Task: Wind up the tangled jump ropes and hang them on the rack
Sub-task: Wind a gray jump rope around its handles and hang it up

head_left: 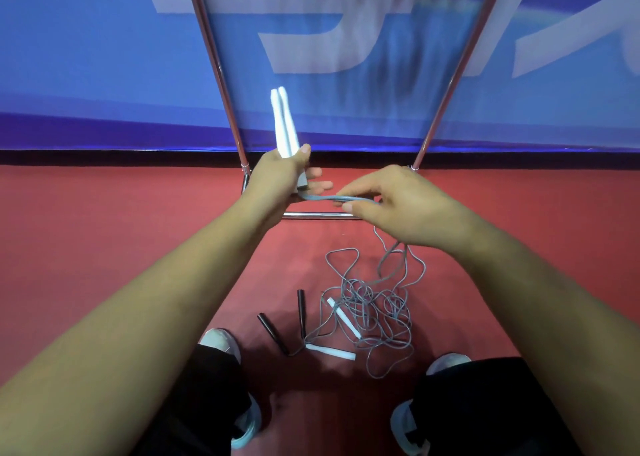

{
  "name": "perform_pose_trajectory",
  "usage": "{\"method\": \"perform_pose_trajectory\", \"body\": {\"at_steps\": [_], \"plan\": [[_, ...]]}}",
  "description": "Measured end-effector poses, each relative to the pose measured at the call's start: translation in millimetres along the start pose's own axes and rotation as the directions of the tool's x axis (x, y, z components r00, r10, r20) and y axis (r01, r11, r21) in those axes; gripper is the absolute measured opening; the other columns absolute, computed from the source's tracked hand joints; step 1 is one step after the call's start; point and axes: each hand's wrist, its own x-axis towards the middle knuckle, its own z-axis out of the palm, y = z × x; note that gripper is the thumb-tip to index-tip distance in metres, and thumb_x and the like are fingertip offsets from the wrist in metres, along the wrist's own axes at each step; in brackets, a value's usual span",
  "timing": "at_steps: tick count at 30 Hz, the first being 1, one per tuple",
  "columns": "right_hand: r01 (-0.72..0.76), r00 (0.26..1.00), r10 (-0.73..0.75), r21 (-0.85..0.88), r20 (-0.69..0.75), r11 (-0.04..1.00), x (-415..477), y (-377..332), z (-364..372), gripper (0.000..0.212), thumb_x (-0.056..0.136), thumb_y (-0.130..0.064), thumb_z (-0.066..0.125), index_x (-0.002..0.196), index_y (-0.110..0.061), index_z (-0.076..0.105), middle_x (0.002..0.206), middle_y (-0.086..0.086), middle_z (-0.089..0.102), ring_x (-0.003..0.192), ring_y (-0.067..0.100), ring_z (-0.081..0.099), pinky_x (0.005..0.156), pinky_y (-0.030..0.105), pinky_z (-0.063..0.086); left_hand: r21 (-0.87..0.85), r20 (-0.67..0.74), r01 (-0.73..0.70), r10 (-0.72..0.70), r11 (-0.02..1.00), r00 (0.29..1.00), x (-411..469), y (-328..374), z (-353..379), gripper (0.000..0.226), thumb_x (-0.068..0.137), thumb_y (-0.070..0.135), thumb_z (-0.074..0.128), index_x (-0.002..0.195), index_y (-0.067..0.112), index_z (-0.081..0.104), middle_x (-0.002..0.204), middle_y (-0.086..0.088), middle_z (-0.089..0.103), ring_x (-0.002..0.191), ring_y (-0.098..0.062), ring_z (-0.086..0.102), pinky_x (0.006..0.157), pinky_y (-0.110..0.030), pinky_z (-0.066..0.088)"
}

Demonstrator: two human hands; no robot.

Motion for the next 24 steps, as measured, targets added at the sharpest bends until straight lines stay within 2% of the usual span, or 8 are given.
{"method": "perform_pose_trajectory", "body": {"at_steps": [3, 5, 8, 10, 13, 16, 19, 24], "plan": [[0.009, 0.999, -0.008, 0.012, -0.052, 1.0, -2, 1, -7, 0.011, 0.093, -0.022, 0.066, 0.092, -0.025, 0.076, 0.072, -0.001, 0.068, 0.07, 0.016, 0.058, 0.068, 0.031, 0.046, -0.053, 0.055, 0.052, -0.05, 0.997, 0.997, -3, 1, 0, 0.02, 0.104, 0.028, 0.053, 0.094, 0.011, 0.051, 0.101, -0.024, 0.072, 0.088, -0.039, 0.074, 0.079, -0.046, 0.061], [0.022, 0.995, -0.02, 0.019, -0.095, 1.0, -3, 1, -11, 0.011, 0.092, -0.021, 0.067, 0.088, -0.027, 0.076, 0.061, -0.008, 0.061, 0.061, 0.008, 0.051, 0.059, 0.022, 0.04, -0.064, 0.076, 0.083, -0.079, 0.994, 0.994, -4, 2, -1, 0.022, 0.104, 0.029, 0.052, 0.096, 0.01, 0.05, 0.085, -0.019, 0.075, 0.076, -0.036, 0.075, 0.07, -0.042, 0.062], [-0.013, 0.987, 0.02, 0.043, -0.158, 0.999, -5, 1, -17, 0.008, 0.09, -0.024, 0.071, 0.086, -0.021, 0.077, 0.058, -0.01, 0.06, 0.056, 0.001, 0.051, 0.054, 0.014, 0.038, 0.226, 0.08, 0.024, -0.043, 0.974, 0.996, -7, -1, 0, 0.023, 0.103, 0.027, 0.055, 0.1, 0.005, 0.047, 0.056, -0.005, 0.065, 0.046, -0.021, 0.063, 0.042, -0.023, 0.047], [-0.045, 0.981, 0.056, 0.063, -0.187, 0.997, -6, 2, -21, 0.007, 0.087, -0.026, 0.074, 0.082, -0.022, 0.077, 0.061, -0.005, 0.065, 0.054, 0.003, 0.056, 0.051, 0.016, 0.043, 0.385, 0.164, -0.034, -0.033, 0.922, 0.986, -9, -3, 2, 0.02, 0.103, 0.023, 0.055, 0.096, 0.007, 0.045, 0.051, -0.005, 0.058, 0.039, -0.016, 0.05, 0.038, -0.02, 0.034], [-0.103, 0.964, 0.111, 0.045, -0.243, 0.994, -5, 11, -31, 0.017, 0.078, -0.033, 0.082, 0.073, -0.021, 0.072, 0.057, -0.01, 0.063, 0.05, 0.004, 0.053, 0.056, 0.027, 0.045, 0.454, 0.321, -0.059, -0.101, 0.889, 0.942, -18, -1, 6, 0.017, 0.103, 0.017, 0.051, 0.089, 0.01, 0.047, 0.06, -0.013, 0.057, 0.037, -0.014, 0.036, 0.042, -0.022, 0.025], [-0.161, 0.973, 0.165, 0.038, -0.159, 0.986, -7, 26, -44, 0.026, 0.076, -0.031, 0.084, 0.07, -0.014, 0.066, 0.05, -0.007, 0.057, 0.043, 0.003, 0.044, 0.048, 0.019, 0.037, 0.513, 0.366, -0.106, -0.105, 0.852, 0.925, -21, 4, 5, 0.021, 0.103, 0.016, 0.053, 0.083, 0.013, 0.045, 0.057, -0.009, 0.051, 0.036, -0.013, 0.032, 0.04, -0.019, 0.025], [-0.208, 0.978, 0.207, -0.006, -0.025, 0.978, -10, 41, -50, 0.015, 0.083, -0.022, 0.079, 0.076, -0.015, 0.068, 0.053, -0.005, 0.06, 0.046, 0.007, 0.05, 0.047, 0.016, 0.04, 0.576, 0.352, -0.142, -0.088, 0.805, 0.932, -16, 3, -3, 0.024, 0.101, 0.019, 0.058, 0.085, 0.014, 0.041, 0.057, -0.008, 0.049, 0.039, -0.015, 0.035, 0.041, -0.02, 0.028], [-0.217, 0.976, 0.216, -0.036, -0.027, 0.976, -6, 52, -50, 0.009, 0.083, -0.017, 0.078, 0.078, -0.014, 0.073, 0.051, -0.009, 0.058, 0.044, 0.0, 0.048, 0.047, 0.011, 0.038, 0.74, 0.392, -0.209, -0.157, 0.64, 0.906, -16, -1, -7, 0.023, 0.103, 0.029, 0.054, 0.088, 0.014, 0.044, 0.062, -0.004, 0.051, 0.036, -0.009, 0.038, 0.034, -0.017, 0.03]]}}
